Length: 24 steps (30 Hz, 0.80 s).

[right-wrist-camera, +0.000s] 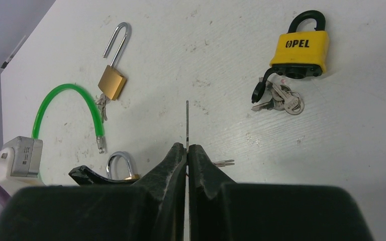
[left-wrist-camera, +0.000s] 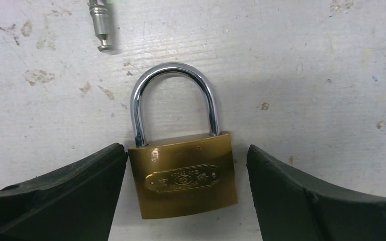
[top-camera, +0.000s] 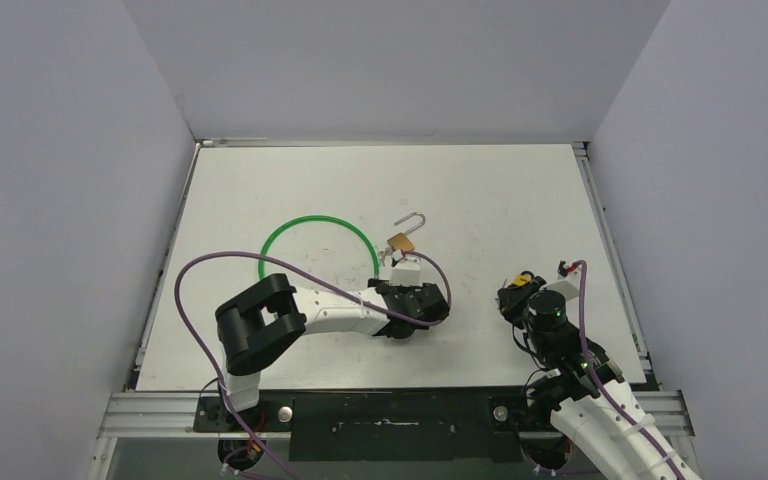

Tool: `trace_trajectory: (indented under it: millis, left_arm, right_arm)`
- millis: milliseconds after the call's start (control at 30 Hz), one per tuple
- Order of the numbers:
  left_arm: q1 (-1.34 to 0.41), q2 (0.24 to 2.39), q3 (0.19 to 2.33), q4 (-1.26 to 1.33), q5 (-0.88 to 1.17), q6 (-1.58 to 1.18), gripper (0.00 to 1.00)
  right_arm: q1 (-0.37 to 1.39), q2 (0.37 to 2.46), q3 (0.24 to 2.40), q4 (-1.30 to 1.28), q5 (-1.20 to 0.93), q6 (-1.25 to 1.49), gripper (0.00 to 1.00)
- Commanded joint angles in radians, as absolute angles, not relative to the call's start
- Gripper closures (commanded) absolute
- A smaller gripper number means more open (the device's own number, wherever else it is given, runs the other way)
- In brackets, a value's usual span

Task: Unlock with the key

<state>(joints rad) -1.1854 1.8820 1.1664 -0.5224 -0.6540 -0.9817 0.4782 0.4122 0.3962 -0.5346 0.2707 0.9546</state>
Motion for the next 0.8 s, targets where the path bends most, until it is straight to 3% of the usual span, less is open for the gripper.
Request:
trace_trajectory:
  millis: [0,100,233,467,667,767]
  left_arm:
    - [-1.19,1.918,1.101,-0.562,-0.566,-1.023,0.12]
    - [-1.19,1.91,1.074,-0.54,-0.546,-1.047,0.12]
    - [-1.192,1.916,1.041,-0.519,-0.524,-1.087,0.24]
    - [-1.191,1.912,1.035,-0.517,-0.551,-1.108,0.64]
    - [-1.15,1.748,1.026,-0.461,-0.56,-1.079,0.78]
    - [-1.125,1.627,0.995,-0.404,-0.586,-1.074,0.91]
  right_arm:
    - [0.472,0.415,0.401,-0.497,0.257,0.961,1.0]
    - [0.472,0.413,0.396,-0.498,0.254,0.966,1.0]
    - [0.472,0.414,0.39,-0.492,0.246,0.971,1.0]
    - [0.472,0.417,0.393,-0.465,0.204,0.947,1.0]
    - [0.472,0.434,0.346,-0.213,-0.099,0.783,1.0]
    - [0.472,0.499,0.329,-0.084,-0.305,0.747,1.0]
